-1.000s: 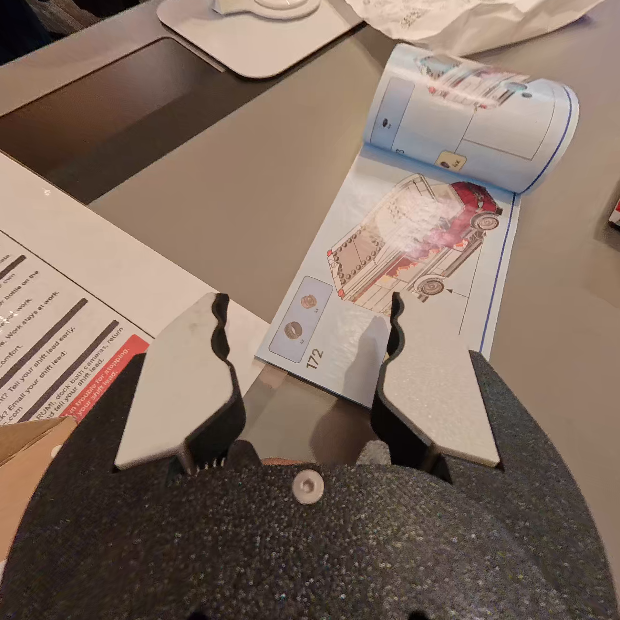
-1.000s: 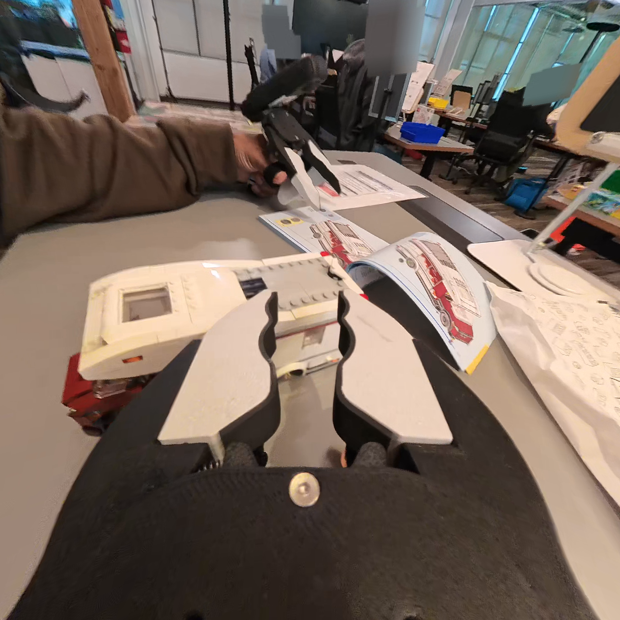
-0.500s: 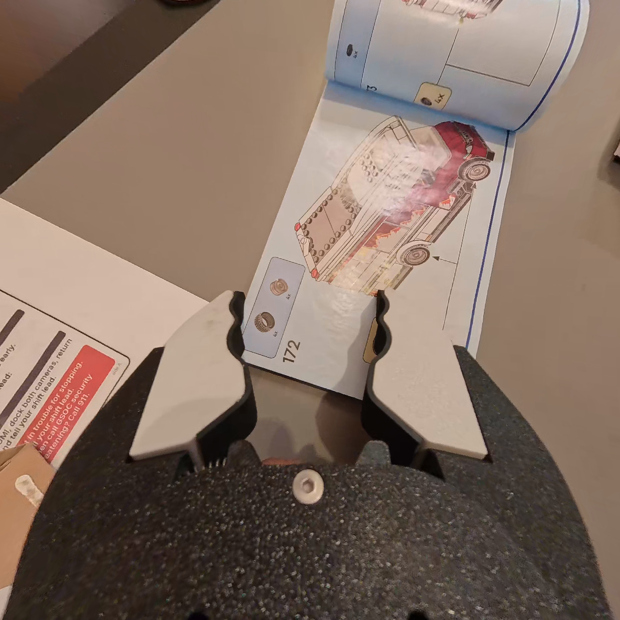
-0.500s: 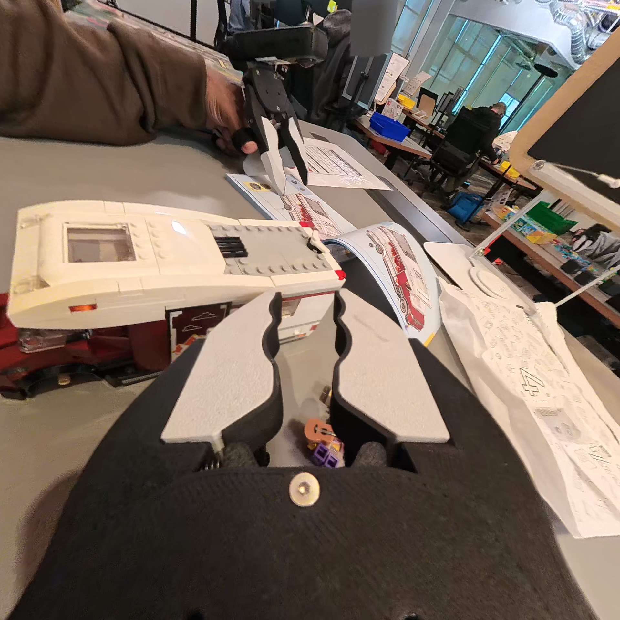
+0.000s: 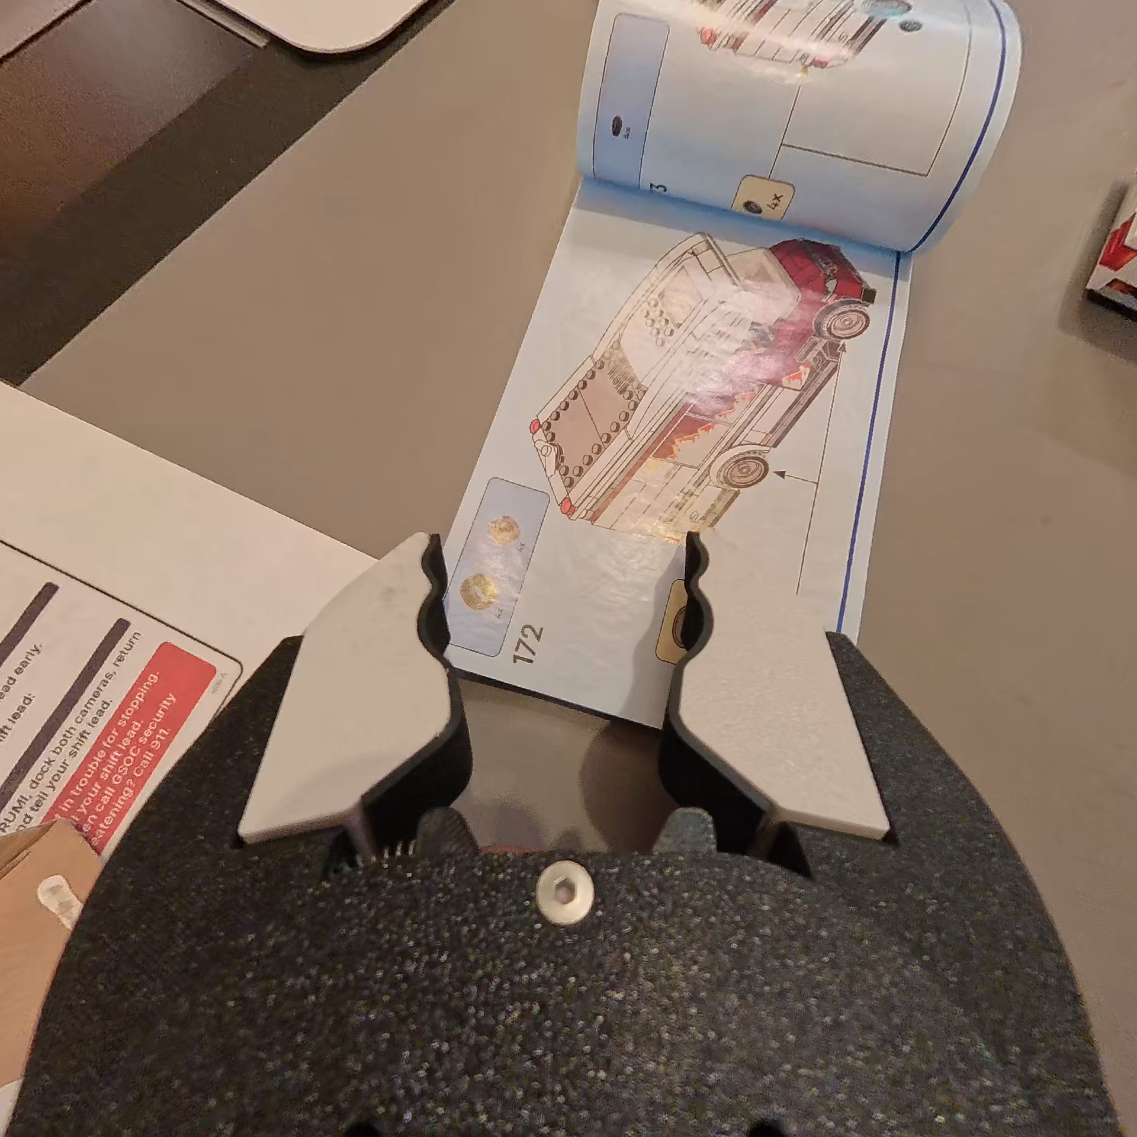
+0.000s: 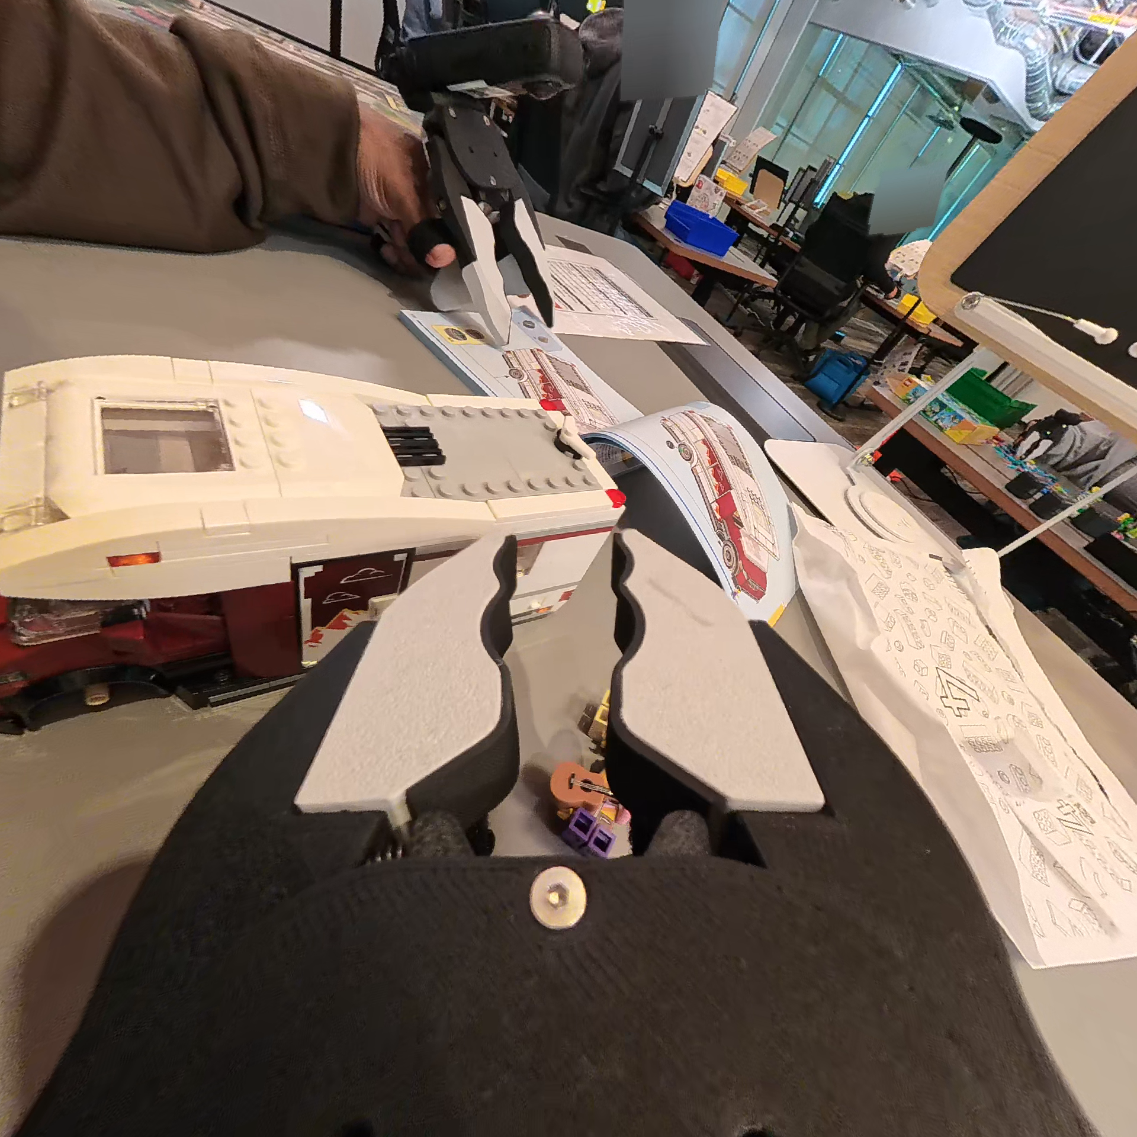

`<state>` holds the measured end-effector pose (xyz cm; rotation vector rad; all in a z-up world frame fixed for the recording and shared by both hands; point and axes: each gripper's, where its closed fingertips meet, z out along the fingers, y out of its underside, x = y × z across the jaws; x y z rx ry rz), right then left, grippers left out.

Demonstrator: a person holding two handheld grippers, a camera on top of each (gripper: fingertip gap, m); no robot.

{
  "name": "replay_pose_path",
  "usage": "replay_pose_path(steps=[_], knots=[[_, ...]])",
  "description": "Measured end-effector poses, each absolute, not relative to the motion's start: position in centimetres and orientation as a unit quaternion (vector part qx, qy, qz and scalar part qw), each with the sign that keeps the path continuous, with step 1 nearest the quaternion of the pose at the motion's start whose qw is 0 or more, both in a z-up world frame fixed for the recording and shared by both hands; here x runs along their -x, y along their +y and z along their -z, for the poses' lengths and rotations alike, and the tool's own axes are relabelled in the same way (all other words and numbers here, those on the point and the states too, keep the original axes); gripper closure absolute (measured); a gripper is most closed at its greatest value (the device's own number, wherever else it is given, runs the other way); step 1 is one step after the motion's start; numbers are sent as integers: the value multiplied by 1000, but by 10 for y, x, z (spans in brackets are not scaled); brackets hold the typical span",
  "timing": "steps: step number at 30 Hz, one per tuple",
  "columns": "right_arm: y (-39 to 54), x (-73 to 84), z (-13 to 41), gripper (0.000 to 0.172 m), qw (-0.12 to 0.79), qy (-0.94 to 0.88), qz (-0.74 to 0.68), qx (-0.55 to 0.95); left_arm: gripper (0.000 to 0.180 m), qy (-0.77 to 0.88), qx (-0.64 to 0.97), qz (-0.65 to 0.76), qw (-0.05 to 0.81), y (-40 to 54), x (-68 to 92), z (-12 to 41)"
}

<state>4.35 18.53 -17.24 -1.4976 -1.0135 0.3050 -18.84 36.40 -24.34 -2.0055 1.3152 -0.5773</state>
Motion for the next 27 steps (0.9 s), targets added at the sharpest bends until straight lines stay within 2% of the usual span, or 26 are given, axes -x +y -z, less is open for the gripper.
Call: replay_pose_path(steps=[16, 27], knots=[[209, -51, 152, 144, 615, -418, -99, 661, 118, 454, 780, 293, 316, 358, 190, 225], [264, -57, 84, 146, 598, -405, -3, 692, 129, 374, 797, 378, 287, 360, 190, 215]])
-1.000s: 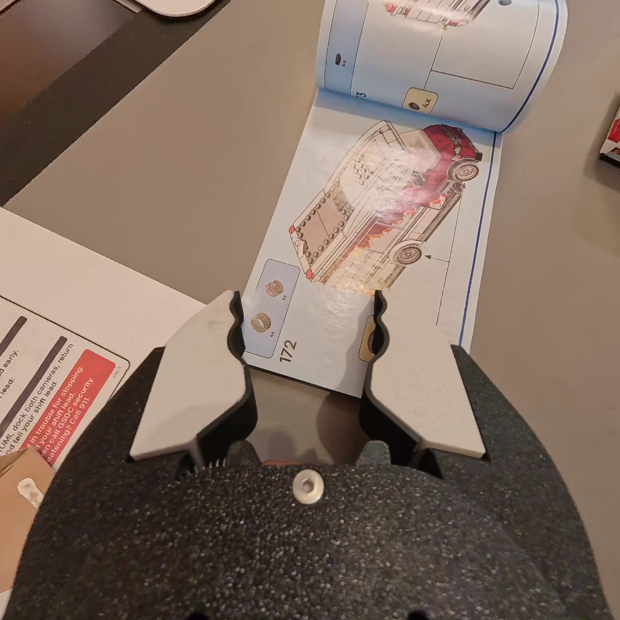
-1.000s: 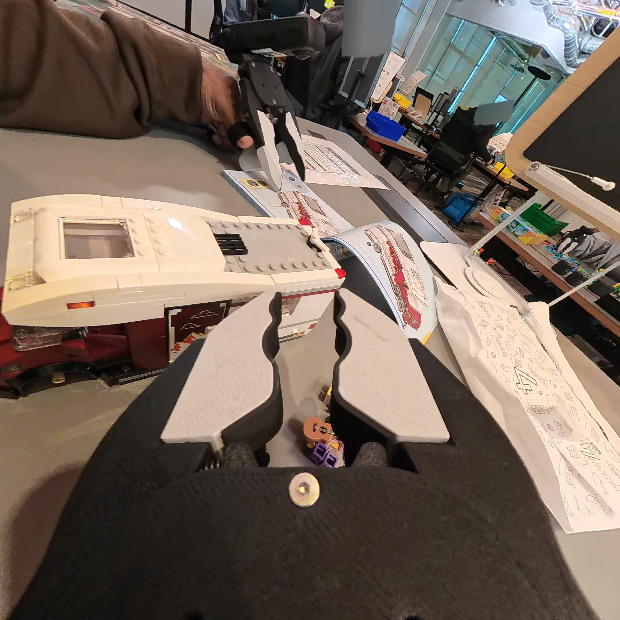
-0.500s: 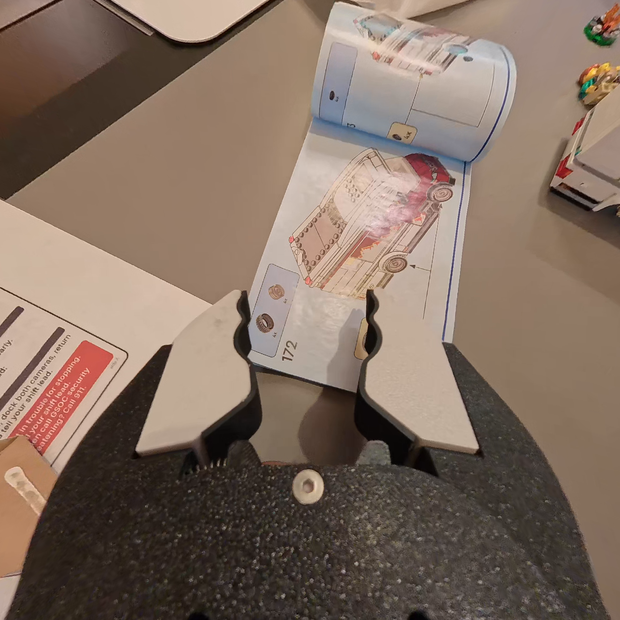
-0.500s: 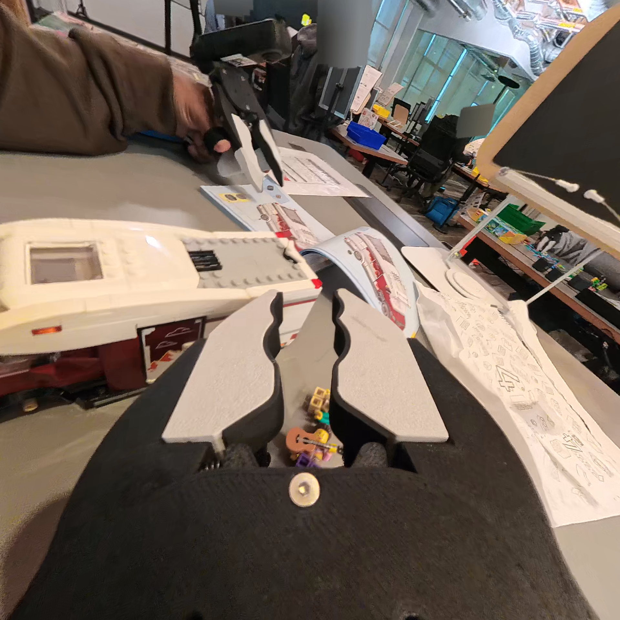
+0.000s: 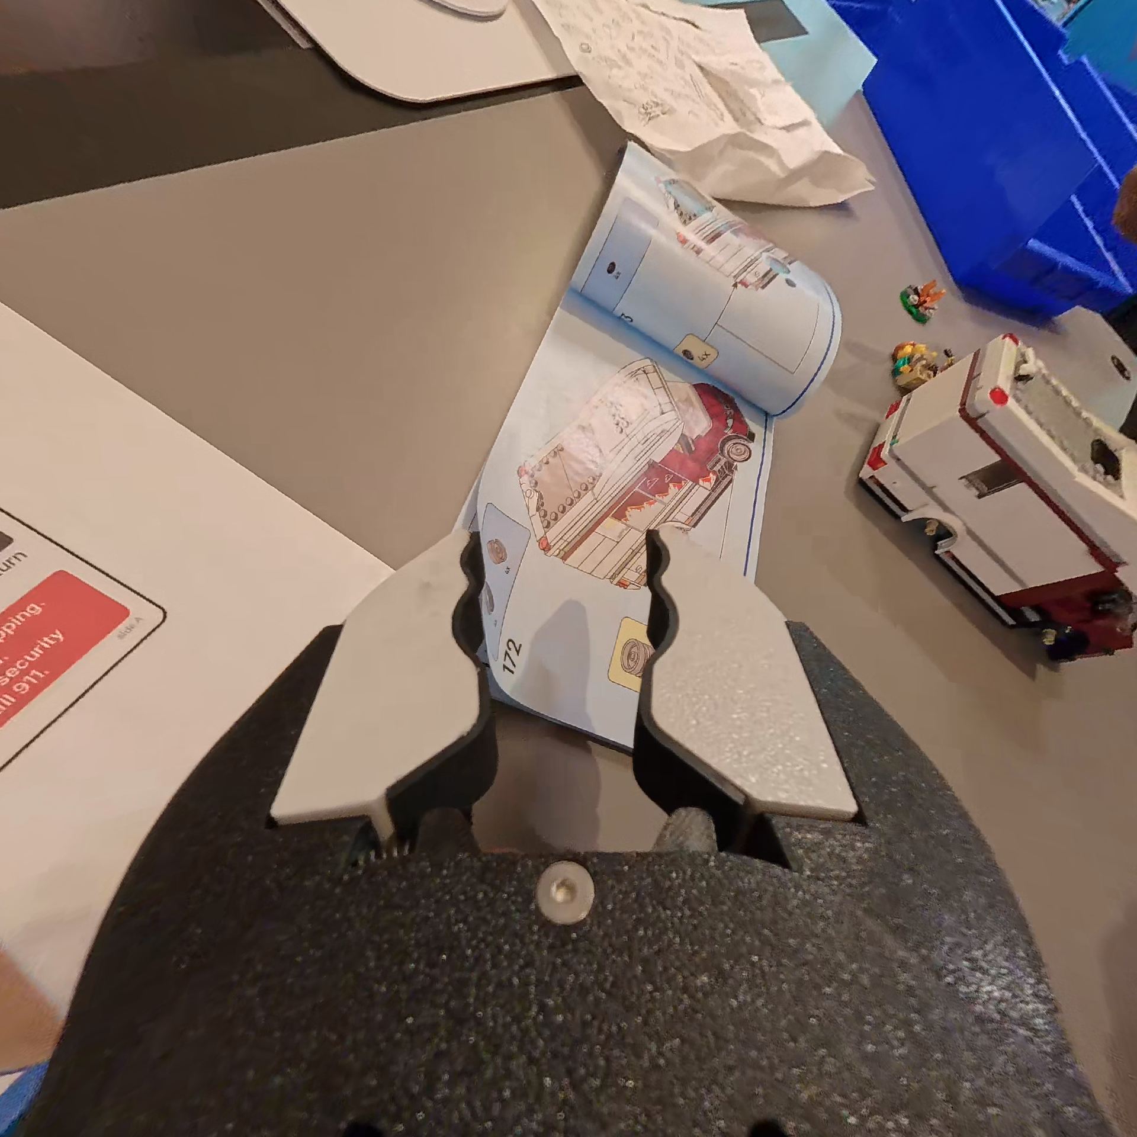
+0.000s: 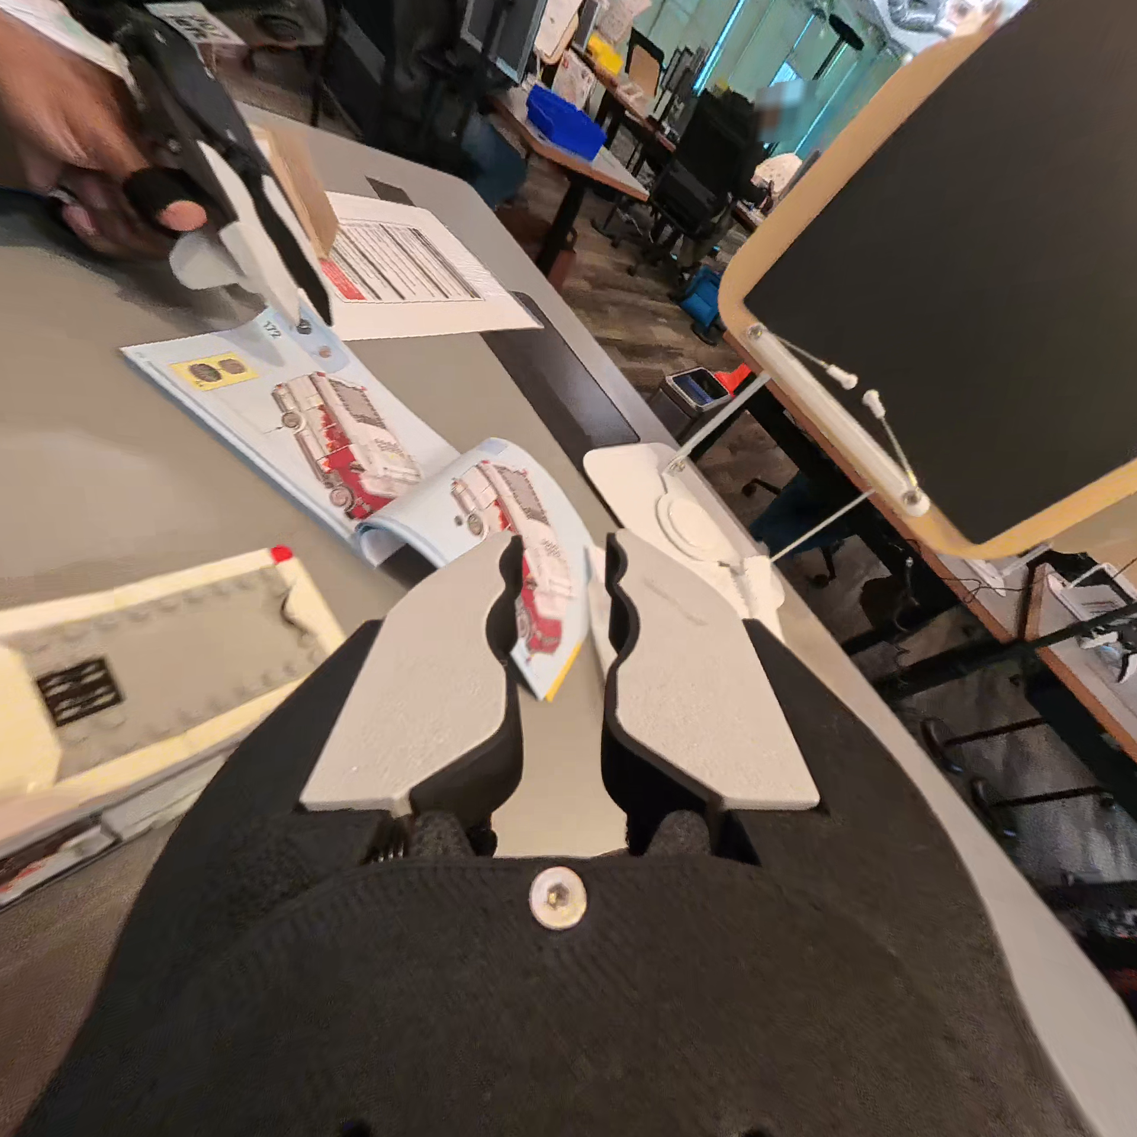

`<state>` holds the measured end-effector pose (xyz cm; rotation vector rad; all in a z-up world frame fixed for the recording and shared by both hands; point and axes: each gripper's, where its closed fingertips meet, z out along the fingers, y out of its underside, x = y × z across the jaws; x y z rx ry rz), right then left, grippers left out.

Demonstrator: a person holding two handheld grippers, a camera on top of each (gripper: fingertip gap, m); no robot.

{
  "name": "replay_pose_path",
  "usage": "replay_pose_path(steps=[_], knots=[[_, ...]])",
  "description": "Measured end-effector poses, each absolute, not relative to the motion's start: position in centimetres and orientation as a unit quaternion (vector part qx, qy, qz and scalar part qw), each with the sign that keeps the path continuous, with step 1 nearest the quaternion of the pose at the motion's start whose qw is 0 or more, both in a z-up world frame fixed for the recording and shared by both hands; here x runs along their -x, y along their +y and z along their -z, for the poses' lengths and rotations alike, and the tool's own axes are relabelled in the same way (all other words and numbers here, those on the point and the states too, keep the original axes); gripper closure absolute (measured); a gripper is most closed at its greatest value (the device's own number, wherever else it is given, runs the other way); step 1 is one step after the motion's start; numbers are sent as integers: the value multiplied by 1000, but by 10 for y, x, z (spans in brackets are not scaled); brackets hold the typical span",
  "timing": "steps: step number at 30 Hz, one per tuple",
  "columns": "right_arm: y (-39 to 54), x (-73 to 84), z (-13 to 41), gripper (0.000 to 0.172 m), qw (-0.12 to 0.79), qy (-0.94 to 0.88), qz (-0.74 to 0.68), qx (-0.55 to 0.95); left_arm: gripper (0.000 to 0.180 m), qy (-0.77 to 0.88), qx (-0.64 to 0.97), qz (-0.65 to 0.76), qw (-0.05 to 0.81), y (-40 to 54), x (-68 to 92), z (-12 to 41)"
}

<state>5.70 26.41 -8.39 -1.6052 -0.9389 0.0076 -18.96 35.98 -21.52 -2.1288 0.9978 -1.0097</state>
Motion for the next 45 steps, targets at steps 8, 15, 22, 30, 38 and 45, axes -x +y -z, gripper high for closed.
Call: replay_pose_path(steps=[8, 15, 22, 30, 38, 45], knots=[[323, 28, 91, 138, 471, -580, -34, 664, 133, 346, 812, 388, 265, 359, 191, 216], [350, 117, 169, 117, 301, -767, -20, 567, 136, 343, 812, 405, 244, 353, 190, 218], [378, 165, 228, 110, 202, -801, -57, 561, 136, 344, 804, 418, 245, 353, 190, 215], [374, 189, 222, 120, 242, -799, -120, 538, 136, 367, 777, 444, 254, 342, 184, 199], [375, 184, 208, 136, 292, -795, -105, 521, 130, 407, 740, 470, 256, 322, 172, 185], [368, 174, 200, 158, 336, -791, -110, 499, 128, 425, 737, 466, 242, 315, 166, 189]])
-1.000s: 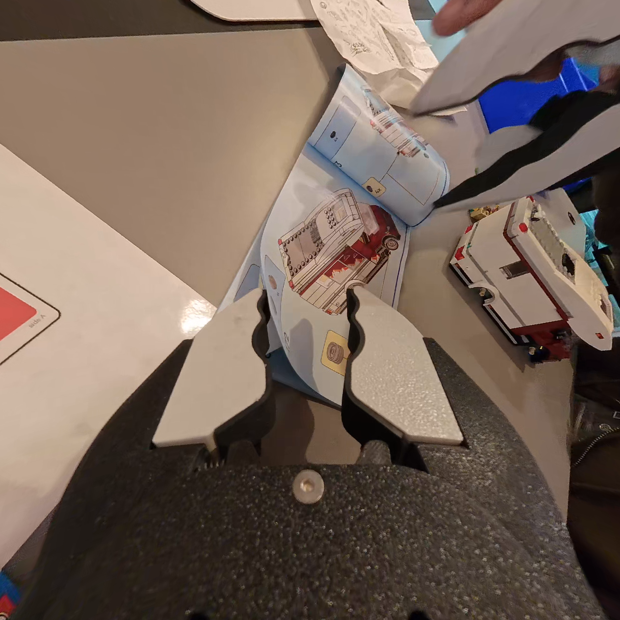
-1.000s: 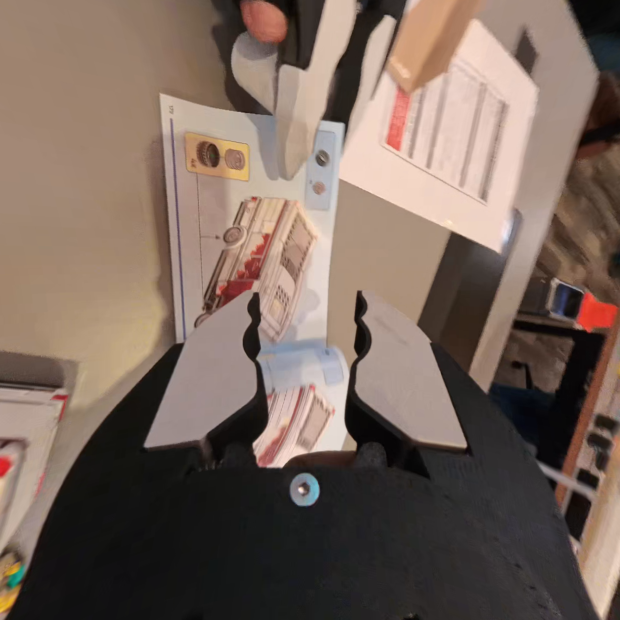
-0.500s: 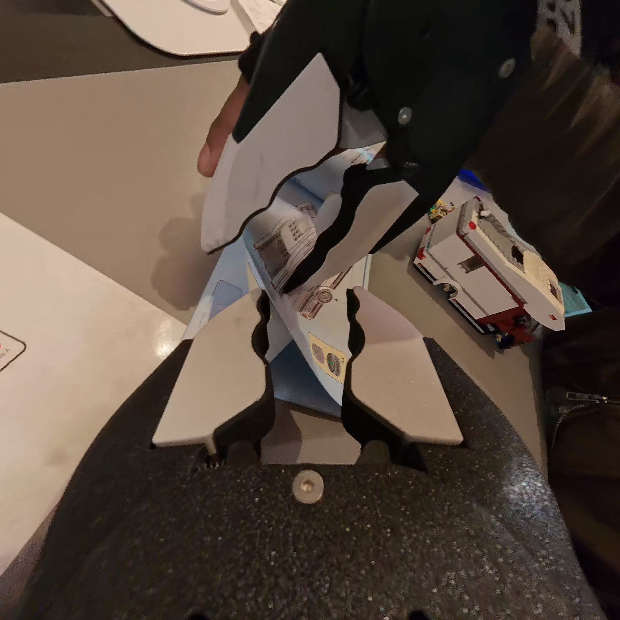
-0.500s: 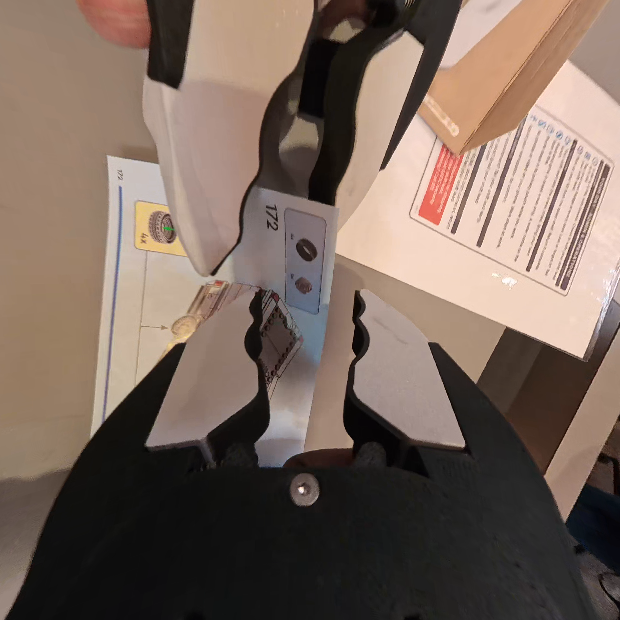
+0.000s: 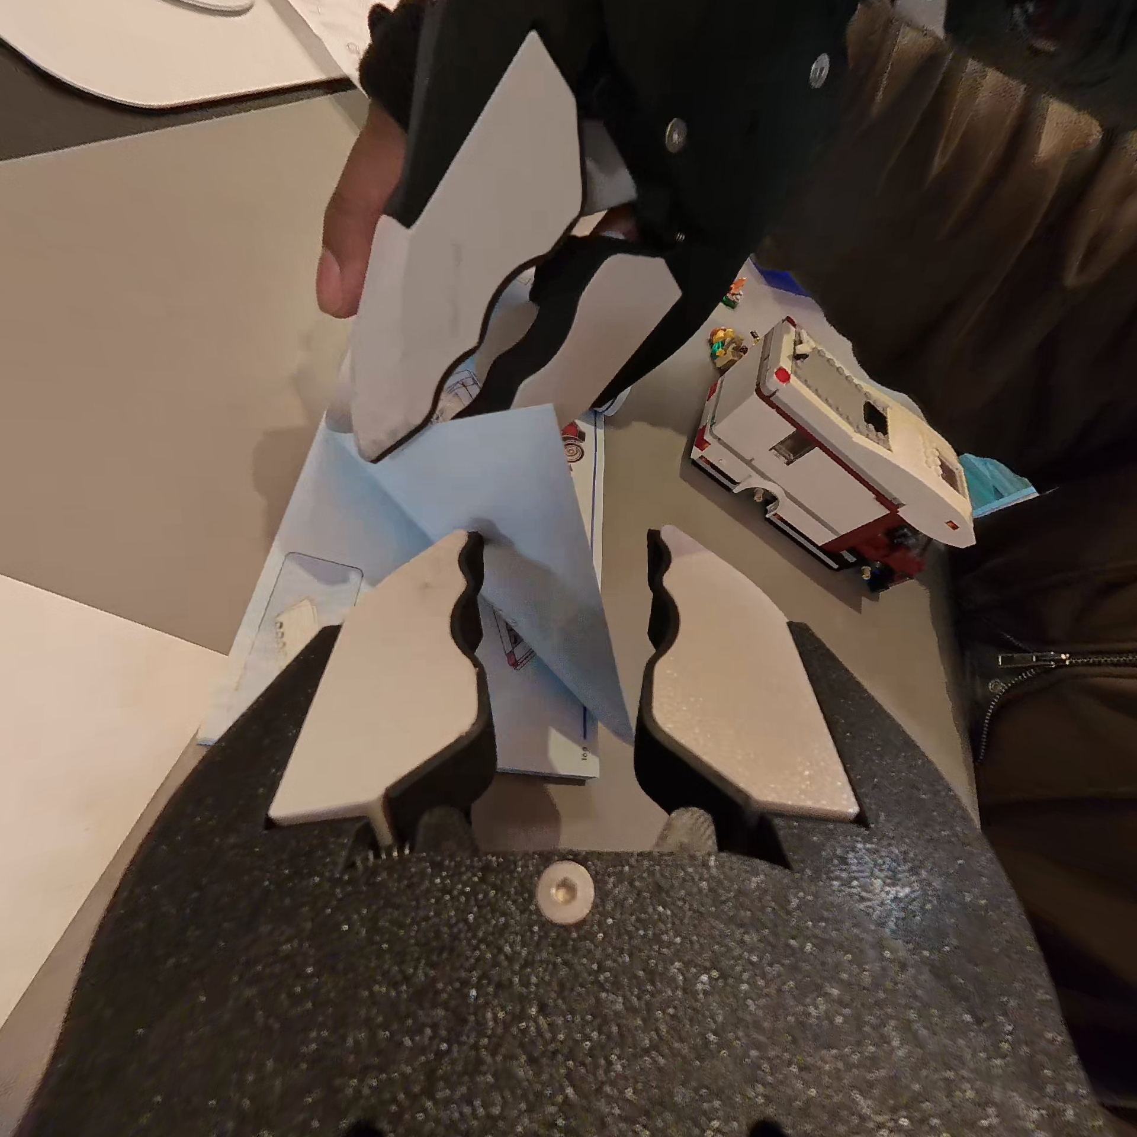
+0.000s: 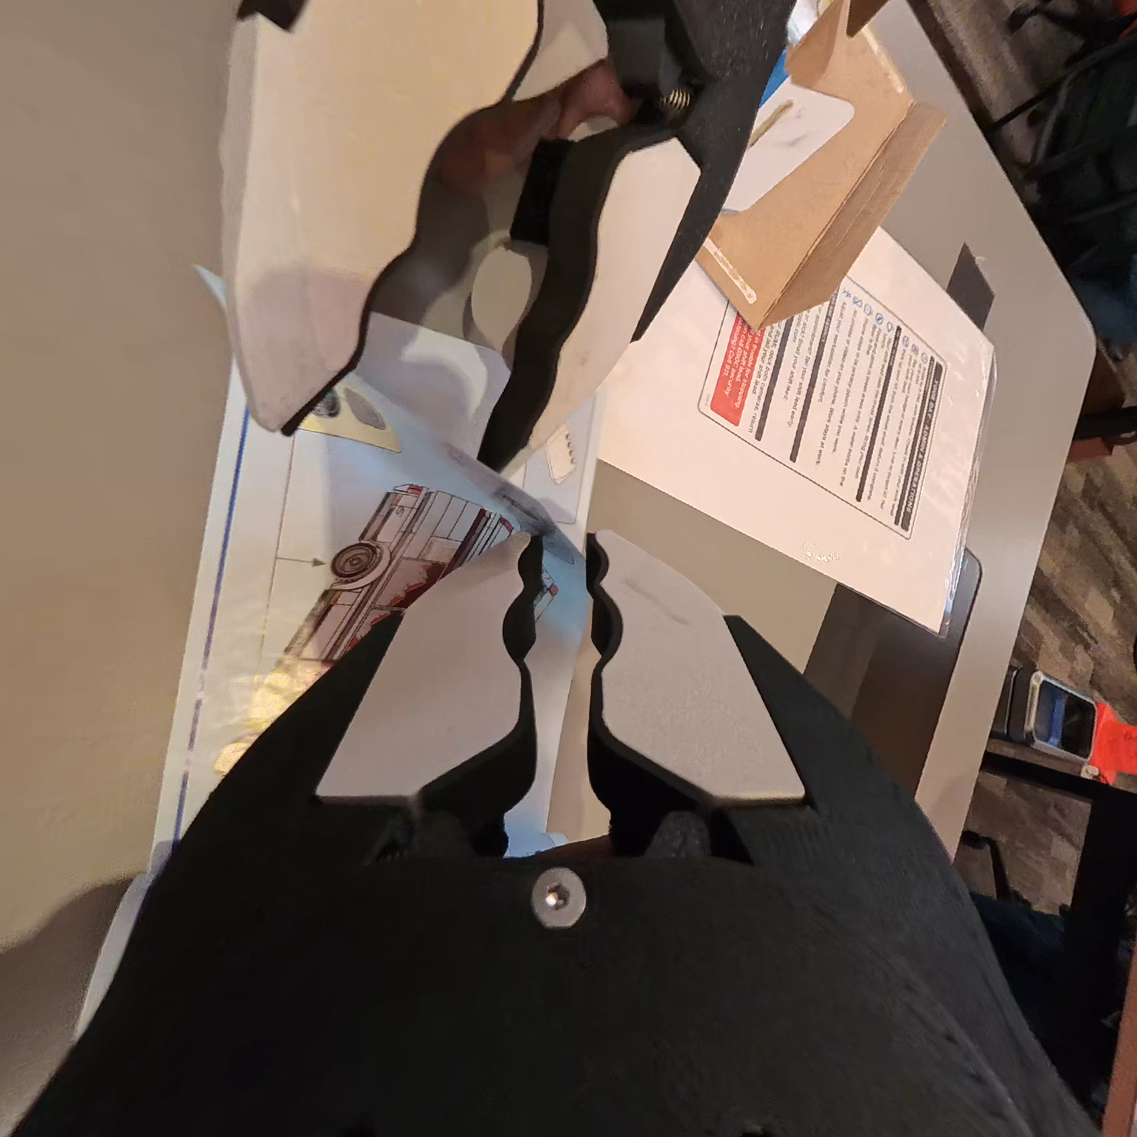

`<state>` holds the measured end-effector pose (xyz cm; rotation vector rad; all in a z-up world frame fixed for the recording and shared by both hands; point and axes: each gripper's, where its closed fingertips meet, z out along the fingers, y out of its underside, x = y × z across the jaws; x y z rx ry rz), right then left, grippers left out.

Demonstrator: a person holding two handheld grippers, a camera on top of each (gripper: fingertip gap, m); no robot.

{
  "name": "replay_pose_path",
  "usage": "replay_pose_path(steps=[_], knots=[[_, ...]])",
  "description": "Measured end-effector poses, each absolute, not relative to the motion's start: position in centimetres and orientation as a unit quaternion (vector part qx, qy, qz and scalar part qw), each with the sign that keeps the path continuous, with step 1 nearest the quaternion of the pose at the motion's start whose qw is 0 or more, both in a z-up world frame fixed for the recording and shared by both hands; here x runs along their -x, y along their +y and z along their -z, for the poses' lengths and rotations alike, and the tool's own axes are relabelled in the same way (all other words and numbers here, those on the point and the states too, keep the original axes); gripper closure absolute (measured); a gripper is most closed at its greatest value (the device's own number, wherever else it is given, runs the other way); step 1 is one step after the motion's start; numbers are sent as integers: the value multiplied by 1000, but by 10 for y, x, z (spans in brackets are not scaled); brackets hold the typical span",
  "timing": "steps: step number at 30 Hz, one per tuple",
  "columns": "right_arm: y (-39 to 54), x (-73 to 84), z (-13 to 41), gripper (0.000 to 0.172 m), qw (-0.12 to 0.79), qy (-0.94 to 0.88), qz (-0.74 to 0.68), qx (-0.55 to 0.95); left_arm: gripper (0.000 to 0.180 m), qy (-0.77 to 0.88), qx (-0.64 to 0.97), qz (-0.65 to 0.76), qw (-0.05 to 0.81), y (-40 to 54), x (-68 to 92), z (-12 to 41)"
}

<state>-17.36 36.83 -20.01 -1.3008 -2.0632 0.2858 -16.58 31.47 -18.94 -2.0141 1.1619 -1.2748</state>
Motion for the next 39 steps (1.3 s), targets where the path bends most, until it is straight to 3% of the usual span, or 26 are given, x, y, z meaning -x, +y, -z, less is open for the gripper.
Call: replay_pose_path(steps=[9, 21, 27, 32, 39], knots=[[365, 160, 194, 170, 357, -794, -108, 480, 125, 418, 747, 452, 250, 321, 171, 192], [375, 132, 169, 170, 410, -759, -84, 499, 121, 471, 700, 488, 224, 289, 160, 182], [392, 106, 156, 163, 439, -690, -68, 572, 109, 486, 665, 518, 232, 276, 132, 174], [370, 86, 162, 145, 389, -654, -82, 644, 105, 448, 693, 521, 219, 285, 123, 179], [325, 88, 184, 134, 259, -590, -243, 726, 106, 455, 705, 503, 210, 286, 128, 188]])
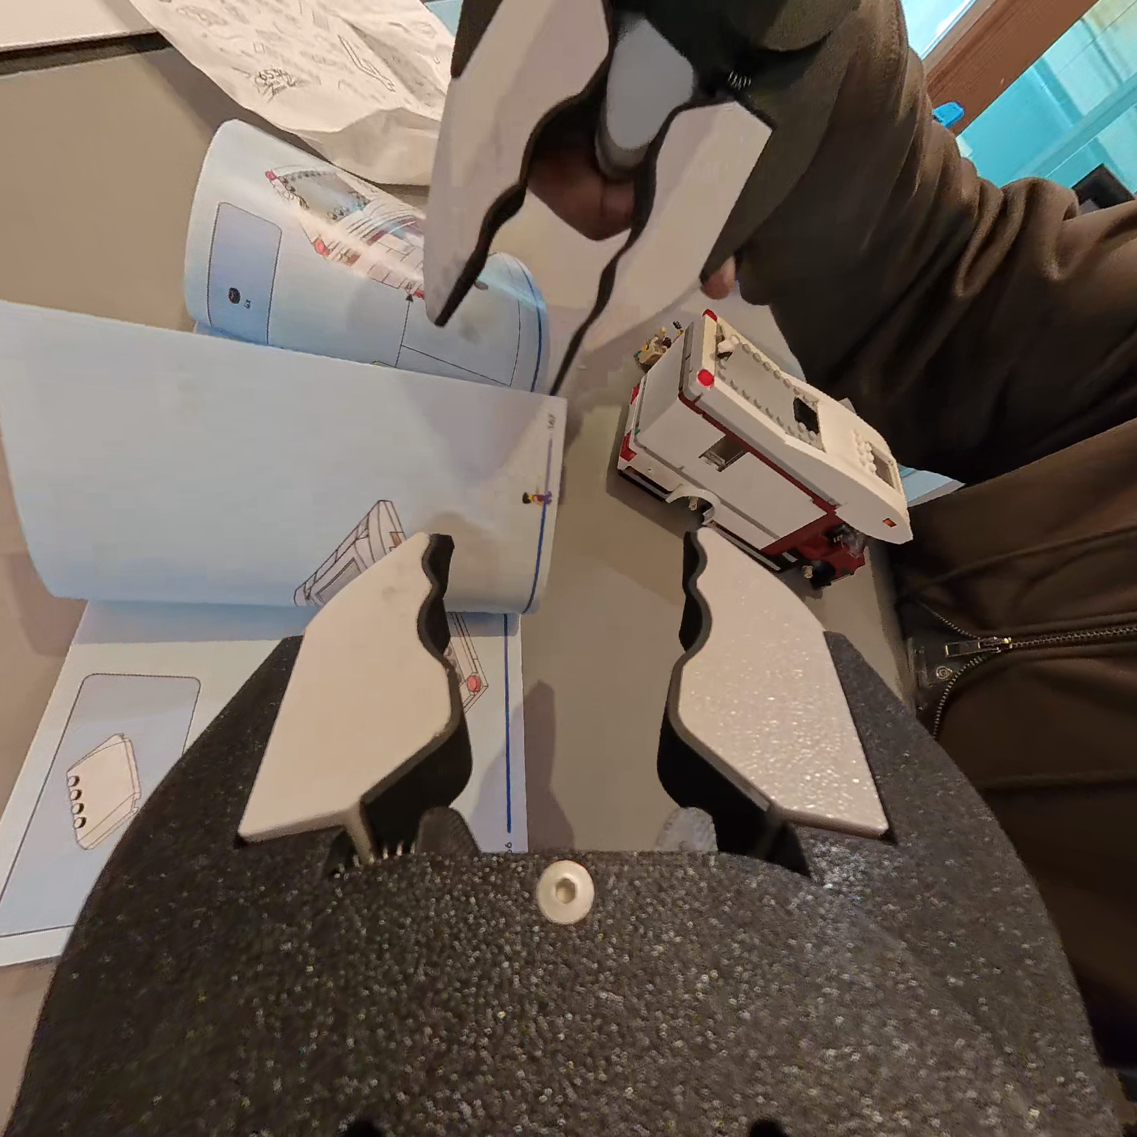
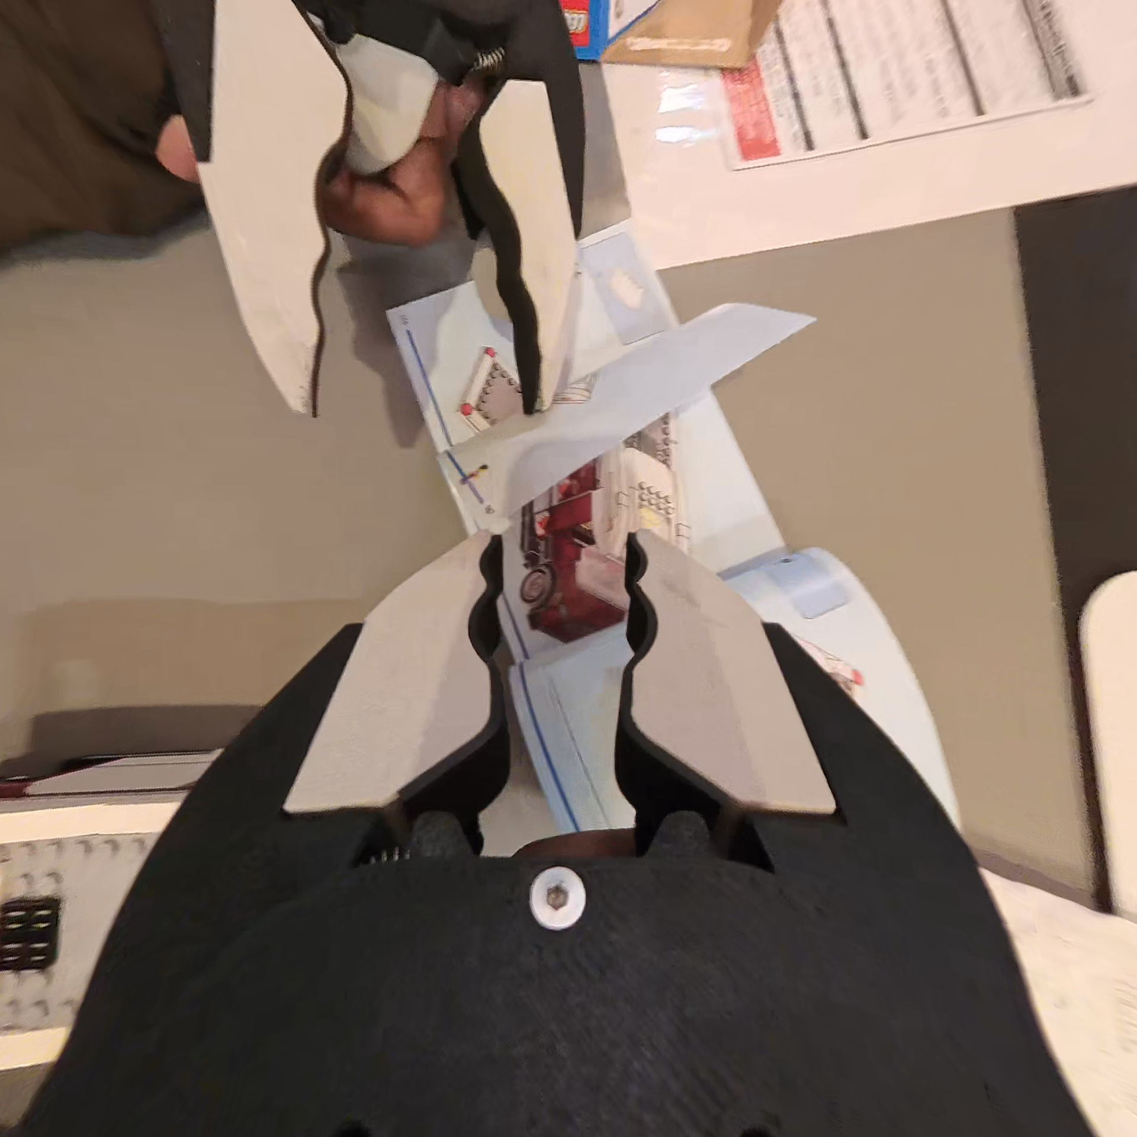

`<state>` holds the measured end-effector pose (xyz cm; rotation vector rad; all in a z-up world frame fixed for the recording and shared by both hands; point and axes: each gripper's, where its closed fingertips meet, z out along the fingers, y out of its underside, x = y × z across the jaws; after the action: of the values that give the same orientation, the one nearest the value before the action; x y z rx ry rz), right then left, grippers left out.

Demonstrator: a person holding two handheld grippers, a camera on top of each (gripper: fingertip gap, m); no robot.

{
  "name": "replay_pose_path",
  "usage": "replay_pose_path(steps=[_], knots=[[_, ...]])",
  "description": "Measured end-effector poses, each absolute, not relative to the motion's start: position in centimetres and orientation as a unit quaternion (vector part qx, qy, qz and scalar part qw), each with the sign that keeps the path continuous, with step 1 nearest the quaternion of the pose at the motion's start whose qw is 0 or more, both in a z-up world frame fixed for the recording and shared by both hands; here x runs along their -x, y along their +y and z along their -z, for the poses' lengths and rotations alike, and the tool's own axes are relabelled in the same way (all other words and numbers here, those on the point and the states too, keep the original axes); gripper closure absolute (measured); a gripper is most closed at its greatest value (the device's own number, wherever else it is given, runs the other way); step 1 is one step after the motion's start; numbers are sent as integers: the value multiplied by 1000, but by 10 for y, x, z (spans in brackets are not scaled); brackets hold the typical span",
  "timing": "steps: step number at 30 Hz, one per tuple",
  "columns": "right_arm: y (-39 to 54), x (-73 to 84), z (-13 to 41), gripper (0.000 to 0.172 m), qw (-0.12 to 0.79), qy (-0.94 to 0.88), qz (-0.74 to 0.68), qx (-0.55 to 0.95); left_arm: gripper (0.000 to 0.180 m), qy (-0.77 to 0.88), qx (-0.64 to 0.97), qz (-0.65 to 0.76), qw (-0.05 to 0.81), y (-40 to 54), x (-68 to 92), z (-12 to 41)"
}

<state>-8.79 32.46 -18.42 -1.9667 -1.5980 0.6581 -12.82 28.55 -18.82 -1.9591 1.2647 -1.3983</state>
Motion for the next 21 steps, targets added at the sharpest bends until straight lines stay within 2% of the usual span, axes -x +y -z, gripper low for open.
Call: replay_pose_path(steps=[9, 14, 21], knots=[[312, 101, 170, 132, 200, -513, -383, 742, 106, 456, 707, 498, 211, 287, 132, 189], [304, 97, 172, 139, 180, -505, -401, 742, 106, 458, 707, 496, 210, 287, 132, 189], [294, 112, 178, 141, 147, -502, -418, 743, 107, 460, 708, 494, 209, 286, 133, 190]])
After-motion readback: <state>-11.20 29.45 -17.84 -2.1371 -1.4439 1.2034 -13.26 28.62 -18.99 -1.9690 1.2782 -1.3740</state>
